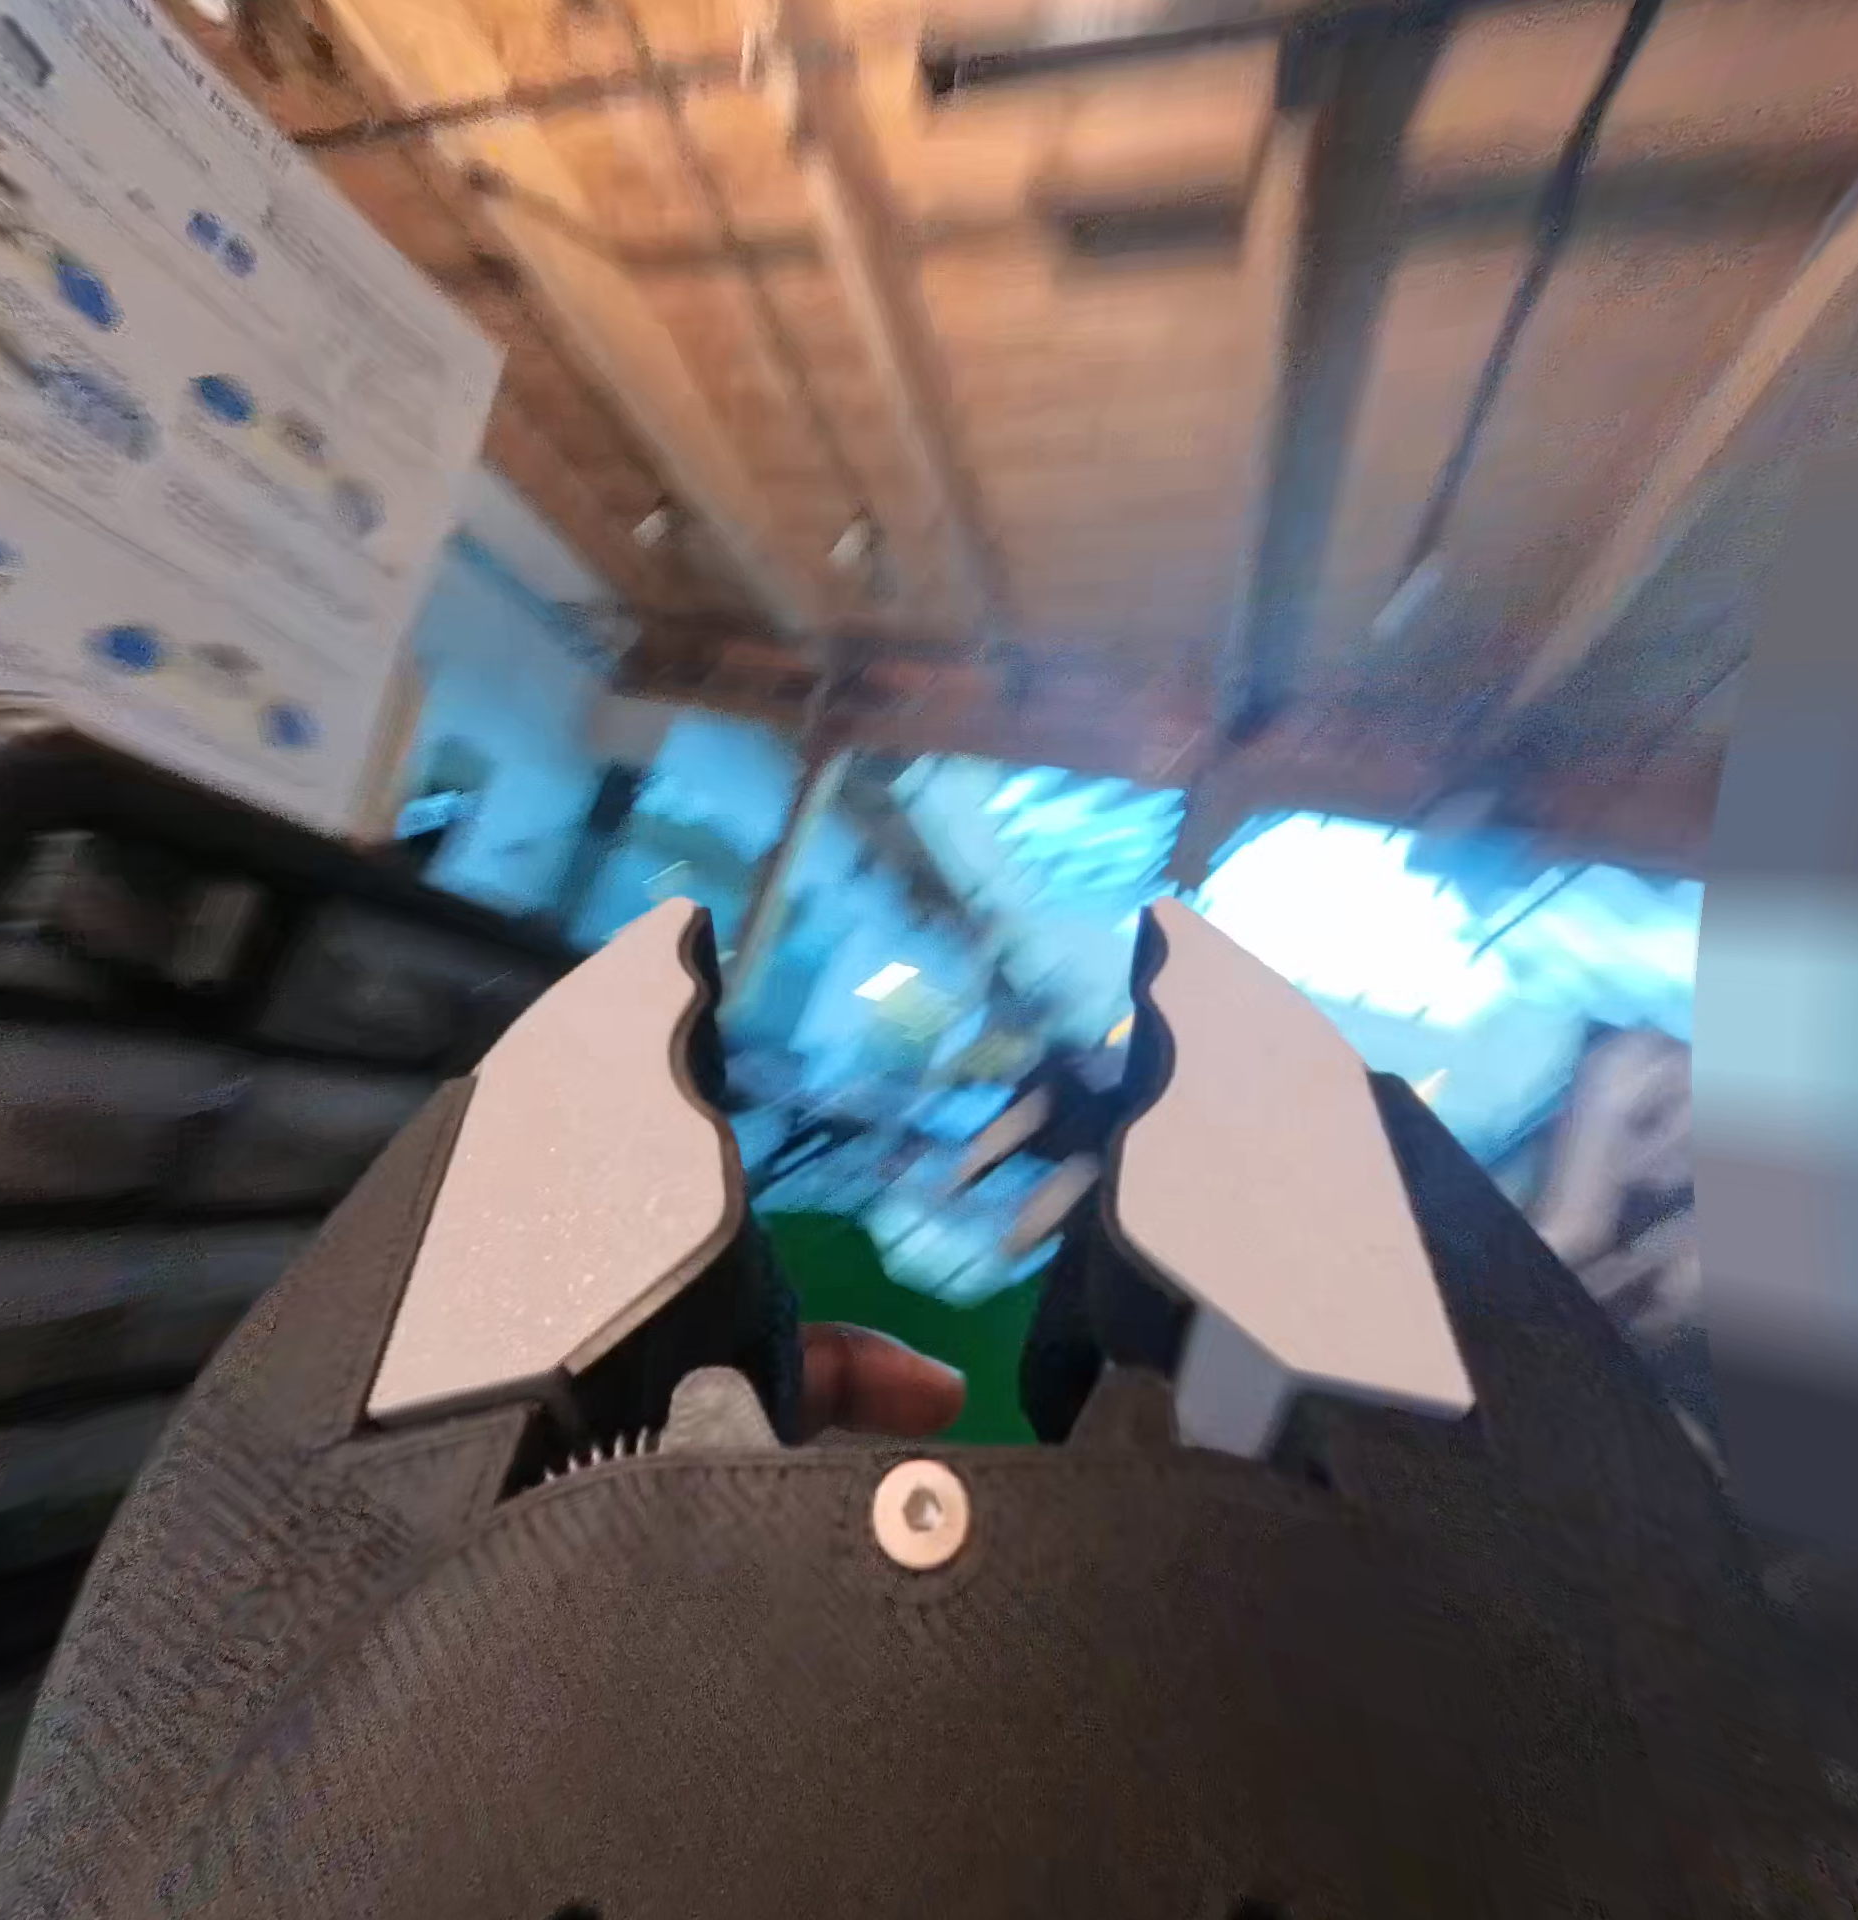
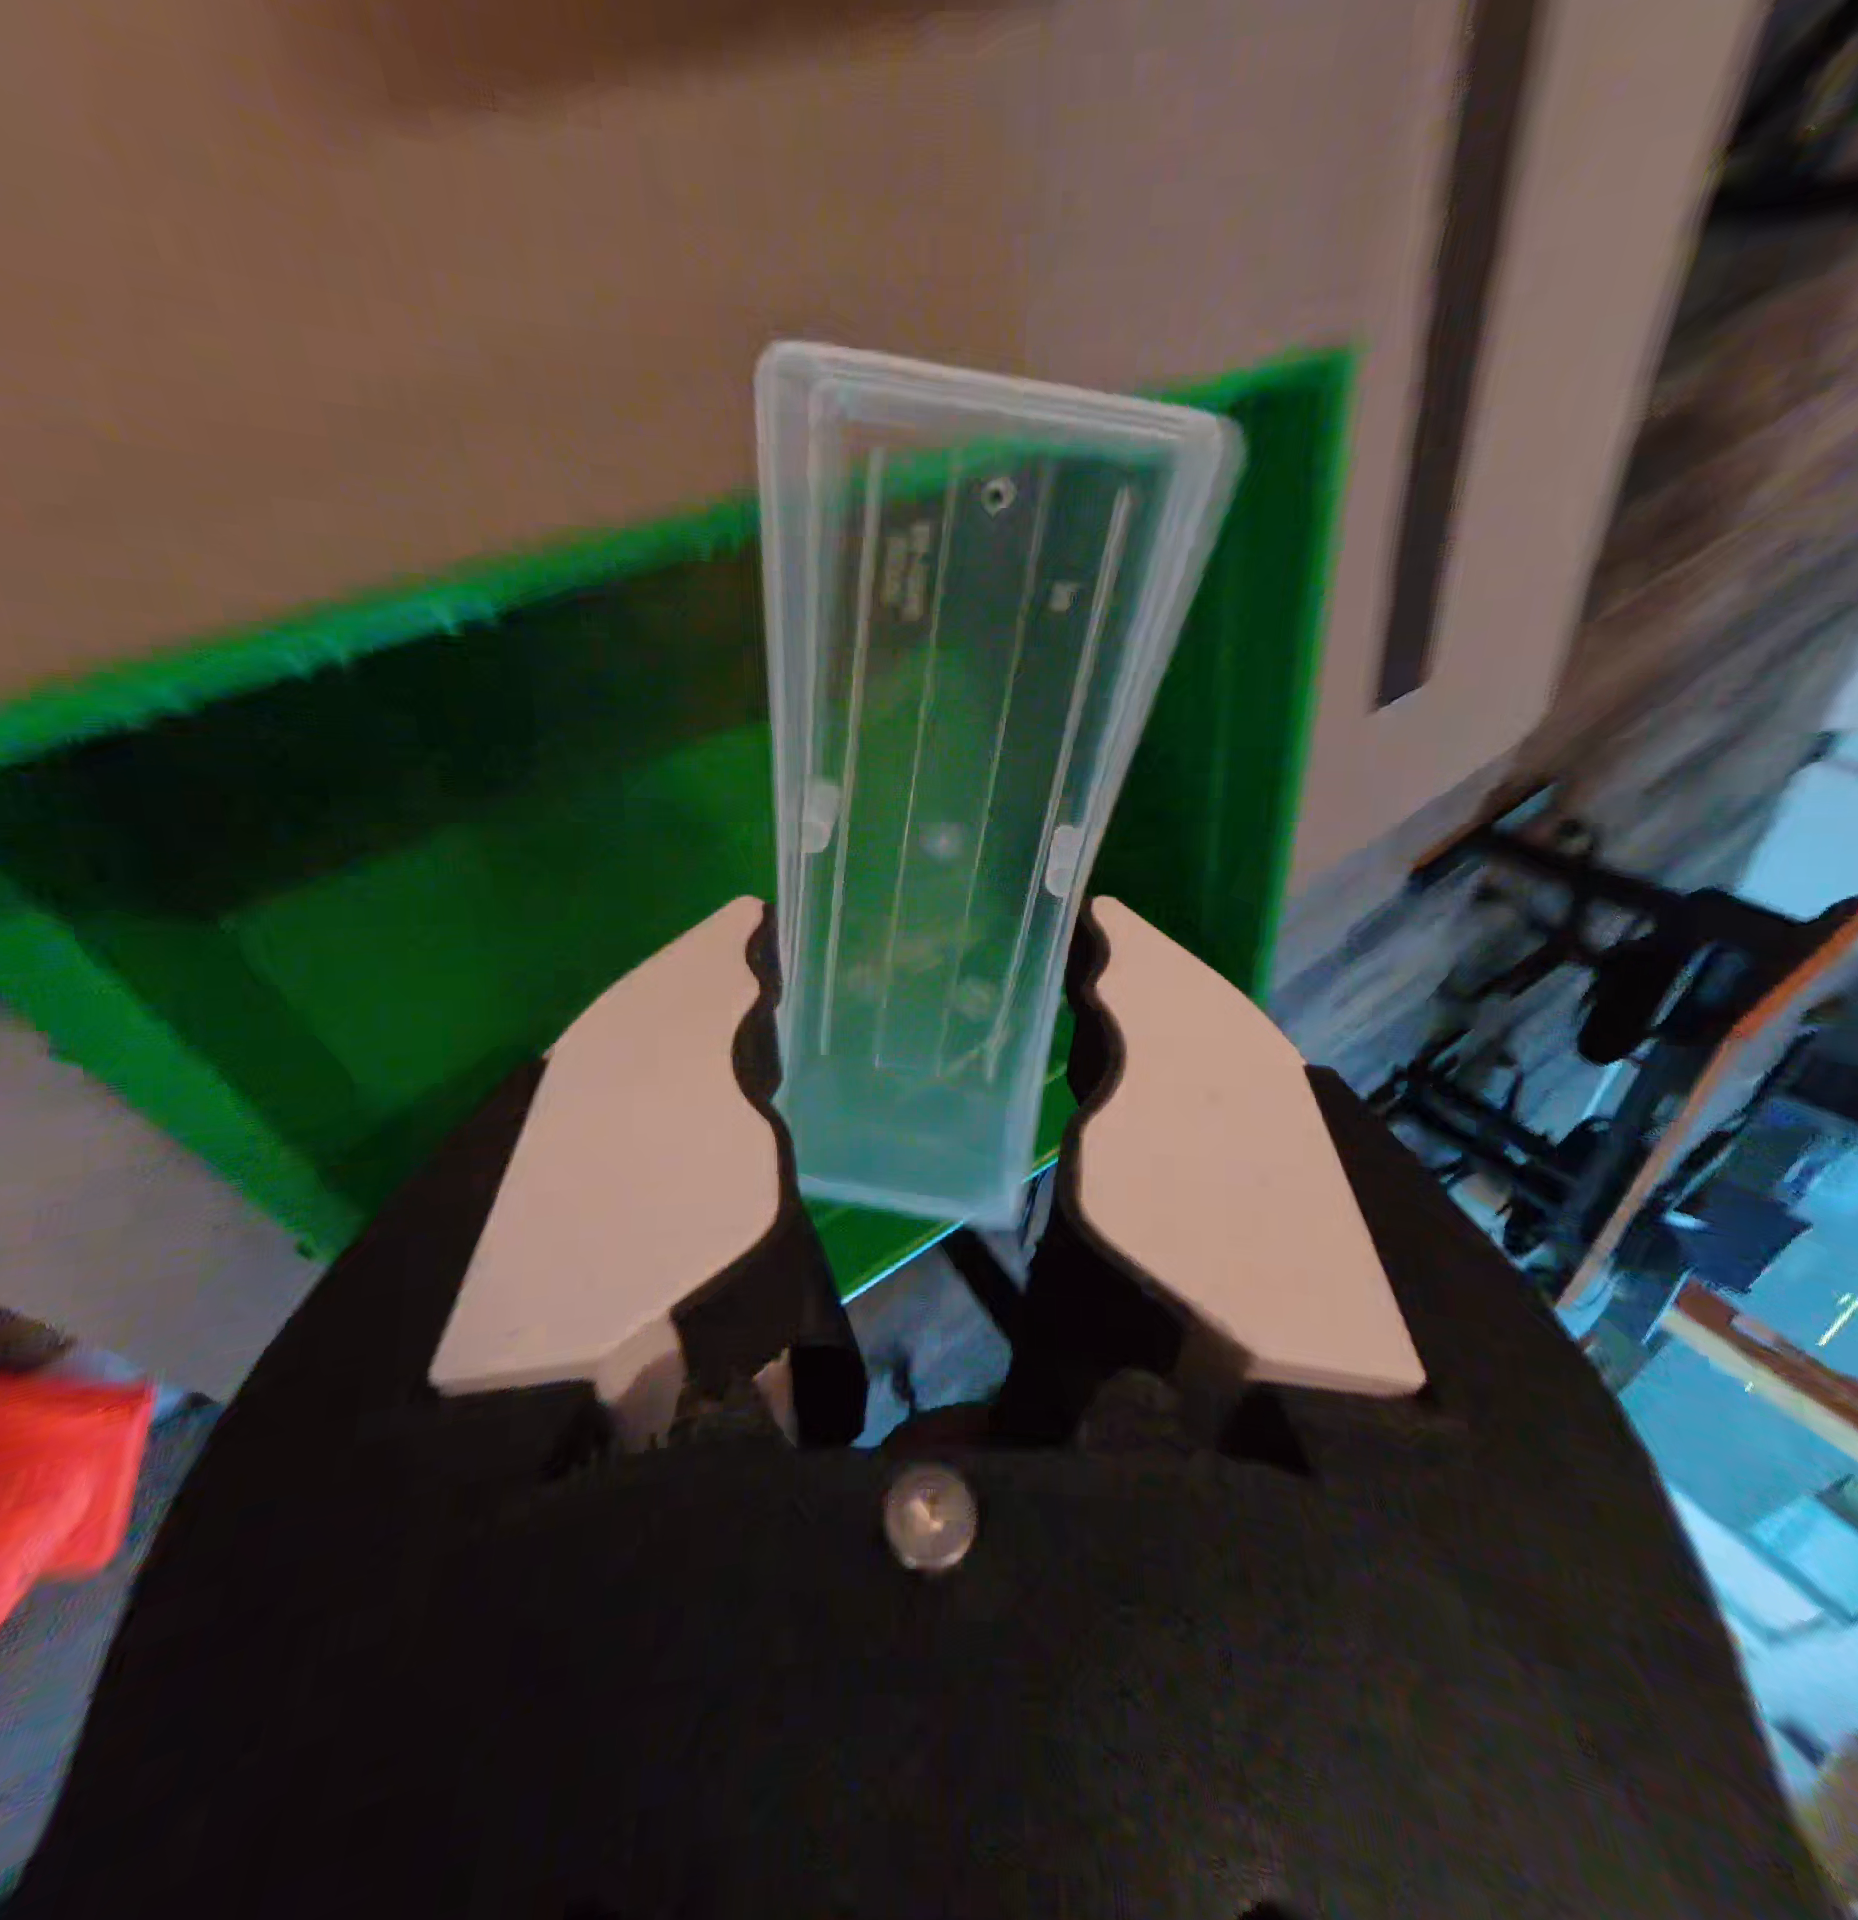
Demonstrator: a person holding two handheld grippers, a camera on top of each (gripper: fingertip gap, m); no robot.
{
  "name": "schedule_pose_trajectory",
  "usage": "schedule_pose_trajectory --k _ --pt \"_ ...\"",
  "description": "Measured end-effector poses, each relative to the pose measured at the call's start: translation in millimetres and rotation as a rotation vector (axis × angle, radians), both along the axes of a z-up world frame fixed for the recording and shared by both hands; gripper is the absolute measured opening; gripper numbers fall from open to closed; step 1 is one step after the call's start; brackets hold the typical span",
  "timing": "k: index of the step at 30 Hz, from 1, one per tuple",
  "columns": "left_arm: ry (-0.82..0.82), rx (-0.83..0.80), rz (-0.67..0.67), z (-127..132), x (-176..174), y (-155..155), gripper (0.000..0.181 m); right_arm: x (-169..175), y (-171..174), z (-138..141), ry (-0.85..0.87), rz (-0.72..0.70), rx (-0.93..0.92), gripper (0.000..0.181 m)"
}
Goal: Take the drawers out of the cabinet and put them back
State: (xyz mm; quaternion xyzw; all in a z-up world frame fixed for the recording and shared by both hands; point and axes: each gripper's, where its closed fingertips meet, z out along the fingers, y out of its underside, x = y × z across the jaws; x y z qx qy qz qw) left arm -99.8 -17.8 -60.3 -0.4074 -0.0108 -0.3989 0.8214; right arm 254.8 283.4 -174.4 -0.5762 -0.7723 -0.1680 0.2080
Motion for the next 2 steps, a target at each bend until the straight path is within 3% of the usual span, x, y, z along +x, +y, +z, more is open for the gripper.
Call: schedule_pose_trajectory --k 1,2 --pt "-0.202 0.104 -0.148 26.3 -7.5 -22.7 0.078 11.4 10.0 -13.1 -0.043 -0.013 -0.022 0.052" --pt "-0.411 0.224 -0.309 52.0 -18.0 -48.8 0.079 18.5 15.6 -25.9 -0.071 -0.002 -0.065 0.052"
